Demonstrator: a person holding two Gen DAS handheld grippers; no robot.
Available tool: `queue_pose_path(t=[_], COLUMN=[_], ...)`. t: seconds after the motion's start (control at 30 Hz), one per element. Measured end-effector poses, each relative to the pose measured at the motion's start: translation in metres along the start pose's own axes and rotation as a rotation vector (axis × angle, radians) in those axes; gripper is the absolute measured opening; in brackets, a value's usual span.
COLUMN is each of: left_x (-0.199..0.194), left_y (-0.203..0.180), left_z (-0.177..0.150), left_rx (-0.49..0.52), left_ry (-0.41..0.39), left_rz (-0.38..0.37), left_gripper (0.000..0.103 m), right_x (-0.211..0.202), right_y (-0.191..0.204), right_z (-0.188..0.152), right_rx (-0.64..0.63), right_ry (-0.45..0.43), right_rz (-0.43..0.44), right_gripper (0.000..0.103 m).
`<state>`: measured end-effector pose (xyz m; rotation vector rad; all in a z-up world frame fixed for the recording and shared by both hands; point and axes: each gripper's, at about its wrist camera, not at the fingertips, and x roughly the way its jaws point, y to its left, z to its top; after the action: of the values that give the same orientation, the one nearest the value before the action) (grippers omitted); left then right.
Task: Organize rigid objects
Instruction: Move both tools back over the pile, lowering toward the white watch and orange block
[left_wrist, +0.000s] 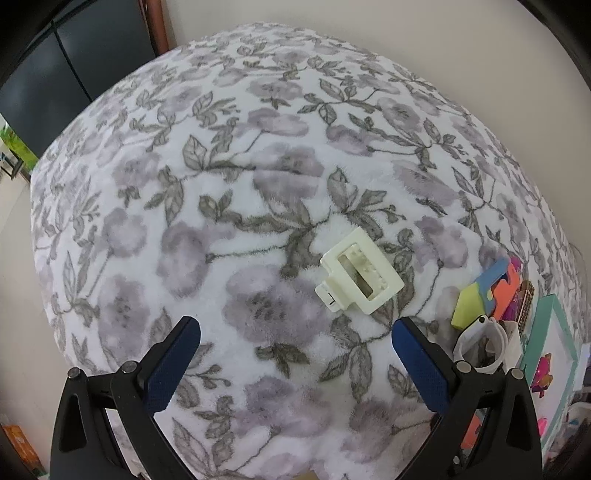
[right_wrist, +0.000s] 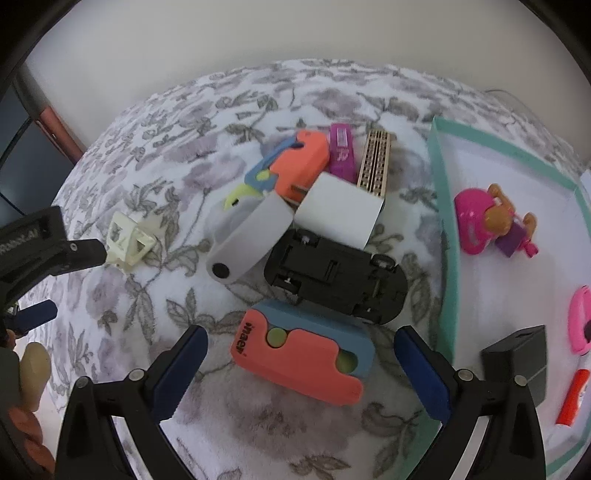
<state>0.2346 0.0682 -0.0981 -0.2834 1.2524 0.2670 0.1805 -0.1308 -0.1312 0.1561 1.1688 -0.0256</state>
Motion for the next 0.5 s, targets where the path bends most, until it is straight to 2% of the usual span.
queue_pose_path(t=[0.2, 0.33, 0.5], left_x=[0.003, 0.003, 0.005], left_y=[0.005, 0.002, -0.001], left_z=[0.002, 0.002, 0.004], left_rx=[-0.018, -0.003, 0.012], left_ry=[0.012, 0.017, 0.023], left_rz=[-0.012, -0.02, -0.025], left_gripper=[0.103, 0.103, 0.103], right_x=[0.011, 0.017, 0.018], right_y=[0.007, 0.015, 0.016], right_z=[0.0, -0.002, -0.002], right_rx=[-0.02, -0.059, -0.048], right_ry=[0.008, -0.004, -0.019], right_rz=[-0.023, -0.074, -0.081], right_gripper=[0.102, 0.102, 0.101])
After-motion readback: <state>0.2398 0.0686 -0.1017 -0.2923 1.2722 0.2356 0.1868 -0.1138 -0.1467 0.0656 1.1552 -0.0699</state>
